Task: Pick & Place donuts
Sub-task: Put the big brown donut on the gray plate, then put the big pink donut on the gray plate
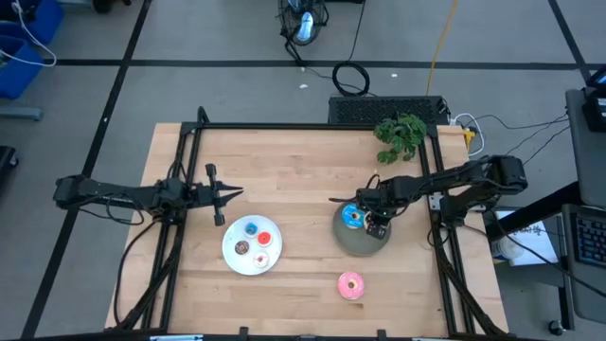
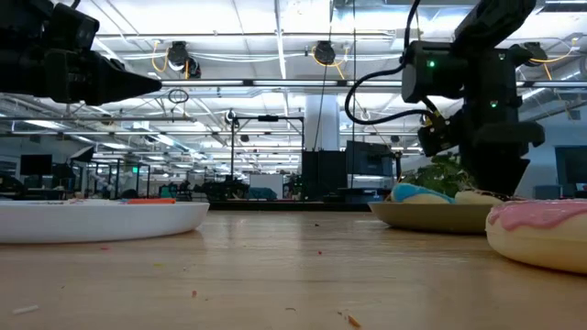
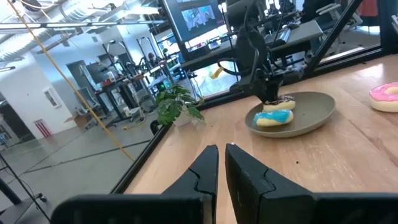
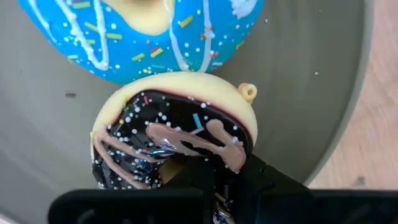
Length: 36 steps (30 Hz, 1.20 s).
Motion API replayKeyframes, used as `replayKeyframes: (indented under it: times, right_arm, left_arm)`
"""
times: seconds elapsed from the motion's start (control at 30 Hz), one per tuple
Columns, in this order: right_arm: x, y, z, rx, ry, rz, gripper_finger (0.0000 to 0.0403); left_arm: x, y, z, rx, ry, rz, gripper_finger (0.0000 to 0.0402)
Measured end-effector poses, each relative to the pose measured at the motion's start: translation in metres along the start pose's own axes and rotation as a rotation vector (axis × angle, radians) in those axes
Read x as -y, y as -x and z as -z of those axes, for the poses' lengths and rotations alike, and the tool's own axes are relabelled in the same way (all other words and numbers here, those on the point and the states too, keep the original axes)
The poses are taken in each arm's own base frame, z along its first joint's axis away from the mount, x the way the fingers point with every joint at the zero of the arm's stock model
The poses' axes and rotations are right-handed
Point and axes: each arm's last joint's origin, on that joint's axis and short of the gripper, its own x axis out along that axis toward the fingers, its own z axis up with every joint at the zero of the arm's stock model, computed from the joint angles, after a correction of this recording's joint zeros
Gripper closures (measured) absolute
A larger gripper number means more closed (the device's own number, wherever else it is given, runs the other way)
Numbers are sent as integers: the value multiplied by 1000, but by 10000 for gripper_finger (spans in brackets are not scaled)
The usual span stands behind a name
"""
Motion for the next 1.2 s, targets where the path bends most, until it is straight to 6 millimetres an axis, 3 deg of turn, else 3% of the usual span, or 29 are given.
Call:
replayKeyframes:
  times: [0.17,0.5,0.73,0.93,1.2]
  right_arm:
    - [0,1,0,8,-1,-3,363]
    - [0,2,1,7,-2,-5,230]
    - [-1,10,-1,-18,-3,10,162]
    - [-3,20,-3,-43,-2,22,139]
    - [-5,39,-9,-50,21,70,146]
  left_arm:
    - [0,0,0,-1,0,-4,364]
    - [0,0,0,-3,1,-9,364]
    - [0,0,0,-3,0,-9,364]
    - [0,0,0,-3,5,-9,364]
    - [0,0,0,-3,2,-9,364]
